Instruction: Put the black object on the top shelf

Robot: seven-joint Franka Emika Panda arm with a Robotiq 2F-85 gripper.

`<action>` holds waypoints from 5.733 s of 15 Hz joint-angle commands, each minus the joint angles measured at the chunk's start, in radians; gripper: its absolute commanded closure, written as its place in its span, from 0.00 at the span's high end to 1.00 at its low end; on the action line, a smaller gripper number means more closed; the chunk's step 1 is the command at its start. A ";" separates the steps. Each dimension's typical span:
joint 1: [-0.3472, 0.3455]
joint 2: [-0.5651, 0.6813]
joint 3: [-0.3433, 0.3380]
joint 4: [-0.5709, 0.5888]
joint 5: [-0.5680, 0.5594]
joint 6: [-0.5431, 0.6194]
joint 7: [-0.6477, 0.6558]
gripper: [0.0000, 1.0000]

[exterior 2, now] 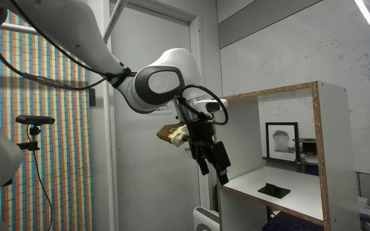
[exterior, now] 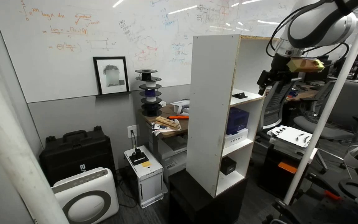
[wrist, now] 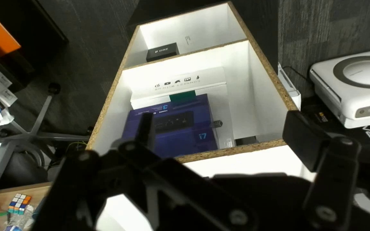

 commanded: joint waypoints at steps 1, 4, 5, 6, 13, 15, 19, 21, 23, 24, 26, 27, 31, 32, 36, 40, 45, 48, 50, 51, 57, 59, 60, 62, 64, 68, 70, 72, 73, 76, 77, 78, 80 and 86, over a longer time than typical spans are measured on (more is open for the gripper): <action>-0.002 0.080 -0.038 0.057 0.026 0.085 -0.060 1.00; 0.006 0.145 -0.069 0.115 0.059 0.120 -0.113 1.00; 0.006 0.165 -0.073 0.135 0.065 0.126 -0.125 1.00; 0.004 0.193 -0.077 0.166 0.069 0.130 -0.137 1.00; 0.018 0.366 -0.061 0.357 0.191 0.117 -0.258 1.00; 0.016 0.409 -0.044 0.393 0.227 0.113 -0.296 1.00; 0.001 0.485 -0.021 0.458 0.238 0.118 -0.320 1.00; -0.008 0.514 -0.011 0.488 0.253 0.110 -0.331 1.00; -0.017 0.535 0.001 0.504 0.275 0.108 -0.343 1.00; -0.021 0.545 0.006 0.508 0.282 0.115 -0.352 0.96; -0.030 0.558 0.016 0.518 0.299 0.111 -0.367 0.72; -0.033 0.561 0.019 0.518 0.306 0.111 -0.373 0.68; -0.047 0.572 0.031 0.518 0.320 0.109 -0.396 0.34; -0.049 0.575 0.033 0.516 0.322 0.112 -0.399 0.27; -0.057 0.574 0.042 0.507 0.343 0.112 -0.421 0.17; -0.054 0.540 0.058 0.470 0.364 0.096 -0.443 0.16; -0.041 0.456 0.082 0.370 0.400 0.072 -0.459 0.16; -0.024 0.385 0.083 0.293 0.405 -0.008 -0.448 0.16; -0.009 0.327 0.066 0.239 0.371 -0.059 -0.413 0.16; -0.004 0.298 0.058 0.212 0.358 -0.082 -0.398 0.16; -0.006 0.059 0.016 -0.001 0.140 -0.143 -0.238 0.16; -0.009 -0.045 0.015 -0.050 0.084 -0.174 -0.198 0.16; -0.011 -0.101 0.018 -0.067 0.058 -0.196 -0.181 0.16; -0.016 -0.206 0.021 -0.078 0.027 -0.240 -0.155 0.16; -0.012 -0.303 0.013 -0.058 0.029 -0.311 -0.158 0.16; -0.017 -0.400 -0.014 0.045 0.040 -0.389 -0.157 0.16; -0.017 -0.395 -0.037 0.112 0.051 -0.371 -0.149 0.16; -0.011 -0.364 -0.058 0.181 0.062 -0.337 -0.143 0.16; -0.011 -0.344 -0.063 0.213 0.065 -0.322 -0.133 0.16; -0.003 -0.249 -0.080 0.328 0.091 -0.304 -0.117 0.16; -0.007 -0.222 -0.081 0.358 0.094 -0.294 -0.109 0.16; -0.003 -0.182 -0.088 0.403 0.108 -0.295 -0.107 0.16; 0.000 -0.112 -0.096 0.478 0.137 -0.283 -0.100 0.16; 0.018 0.111 -0.096 0.754 0.240 -0.331 -0.089 0.16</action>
